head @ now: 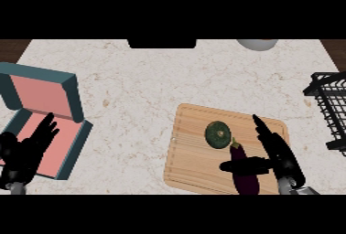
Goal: Pick the squash from the cutting board and place it in the tiered basket
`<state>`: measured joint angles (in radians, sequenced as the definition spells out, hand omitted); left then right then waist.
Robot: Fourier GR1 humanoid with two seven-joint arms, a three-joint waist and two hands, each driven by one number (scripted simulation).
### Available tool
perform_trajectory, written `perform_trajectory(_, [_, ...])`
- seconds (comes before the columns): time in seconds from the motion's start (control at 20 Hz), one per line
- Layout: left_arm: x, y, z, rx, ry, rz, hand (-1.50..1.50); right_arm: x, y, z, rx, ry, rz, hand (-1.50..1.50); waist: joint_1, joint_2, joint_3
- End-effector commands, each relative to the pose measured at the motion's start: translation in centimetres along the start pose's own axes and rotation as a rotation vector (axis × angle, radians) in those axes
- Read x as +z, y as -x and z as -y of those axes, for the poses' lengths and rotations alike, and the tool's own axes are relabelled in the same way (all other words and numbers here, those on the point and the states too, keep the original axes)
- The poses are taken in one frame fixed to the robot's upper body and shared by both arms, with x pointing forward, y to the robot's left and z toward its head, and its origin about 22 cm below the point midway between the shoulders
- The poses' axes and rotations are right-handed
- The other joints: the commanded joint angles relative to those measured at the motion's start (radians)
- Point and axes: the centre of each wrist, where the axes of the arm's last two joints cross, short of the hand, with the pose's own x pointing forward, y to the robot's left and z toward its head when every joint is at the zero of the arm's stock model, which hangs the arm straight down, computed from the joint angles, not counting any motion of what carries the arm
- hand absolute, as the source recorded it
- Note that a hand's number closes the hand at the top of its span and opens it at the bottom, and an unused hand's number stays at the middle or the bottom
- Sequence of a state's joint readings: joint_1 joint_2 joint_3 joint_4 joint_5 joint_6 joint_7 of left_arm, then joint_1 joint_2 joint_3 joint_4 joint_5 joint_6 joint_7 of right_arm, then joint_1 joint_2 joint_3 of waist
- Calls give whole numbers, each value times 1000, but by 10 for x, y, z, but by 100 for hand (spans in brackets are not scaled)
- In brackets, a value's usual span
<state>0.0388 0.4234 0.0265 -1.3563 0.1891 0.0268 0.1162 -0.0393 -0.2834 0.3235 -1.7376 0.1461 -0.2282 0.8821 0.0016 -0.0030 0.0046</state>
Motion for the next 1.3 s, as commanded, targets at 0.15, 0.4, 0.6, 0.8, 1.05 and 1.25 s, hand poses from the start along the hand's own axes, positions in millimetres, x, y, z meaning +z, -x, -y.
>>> perform_trajectory(0.15, [7, -8, 2, 6, -6, -22, 0, -6, 5, -11, 2, -3, 16, -150, 0, 2, -4])
perform_trajectory(0.4, [6, 10, 27, 11, -10, -11, 0, -38, 14, -13, -3, 3, 23, -150, 1, 3, -4])
perform_trajectory(0.6, [18, 20, -2, -9, -4, -12, 0, -22, -24, -26, -14, -5, -4, -150, 2, 2, -5])
perform_trajectory(0.8, [1, 2, -16, -3, 2, -23, 0, -39, -5, -35, -6, -29, 12, -150, 1, 3, -5])
perform_trajectory(1.05, [15, -1, 0, -15, -7, -25, 0, -46, -15, -70, -19, -41, 33, -150, 5, 3, -4])
perform_trajectory(1.25, [3, 3, -9, -8, 6, -12, 0, -56, 6, -75, -8, -98, 25, -150, 2, 4, -4])
